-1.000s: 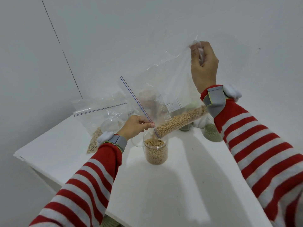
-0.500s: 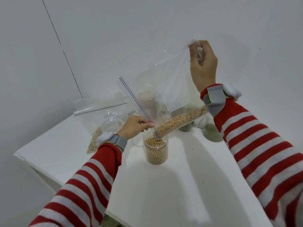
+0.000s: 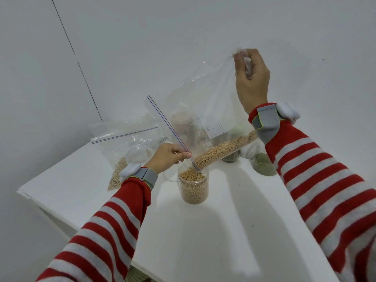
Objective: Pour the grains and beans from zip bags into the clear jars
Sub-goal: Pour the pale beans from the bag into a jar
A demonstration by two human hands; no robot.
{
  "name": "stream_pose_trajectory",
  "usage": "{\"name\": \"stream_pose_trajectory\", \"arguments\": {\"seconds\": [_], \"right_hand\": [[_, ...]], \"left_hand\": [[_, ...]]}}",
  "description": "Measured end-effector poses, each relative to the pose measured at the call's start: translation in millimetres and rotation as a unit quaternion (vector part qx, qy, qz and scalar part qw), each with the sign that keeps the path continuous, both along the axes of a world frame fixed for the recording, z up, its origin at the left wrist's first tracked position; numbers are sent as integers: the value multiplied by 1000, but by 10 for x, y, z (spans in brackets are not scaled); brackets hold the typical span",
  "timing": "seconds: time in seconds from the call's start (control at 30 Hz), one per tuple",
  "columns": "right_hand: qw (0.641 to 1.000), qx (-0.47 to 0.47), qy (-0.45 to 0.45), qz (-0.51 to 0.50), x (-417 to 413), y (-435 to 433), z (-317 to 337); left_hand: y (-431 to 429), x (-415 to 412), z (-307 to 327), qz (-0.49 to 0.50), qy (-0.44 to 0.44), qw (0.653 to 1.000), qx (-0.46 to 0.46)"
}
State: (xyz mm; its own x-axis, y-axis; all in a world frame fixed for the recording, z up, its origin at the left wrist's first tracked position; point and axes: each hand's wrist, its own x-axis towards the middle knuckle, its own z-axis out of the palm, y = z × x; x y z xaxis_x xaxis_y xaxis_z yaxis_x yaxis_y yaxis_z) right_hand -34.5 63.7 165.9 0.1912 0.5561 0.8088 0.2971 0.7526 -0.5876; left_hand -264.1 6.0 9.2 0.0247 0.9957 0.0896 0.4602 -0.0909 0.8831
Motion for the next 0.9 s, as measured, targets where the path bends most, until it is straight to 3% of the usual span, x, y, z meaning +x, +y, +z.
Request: {"name": "stream_pose_trajectory", "arguments": {"seconds": [0.9], "right_hand": [[1000,5,-9,-3,-5,-40,36]], "left_hand": [[1,0,-18,5,-12,1000,-11]]}}
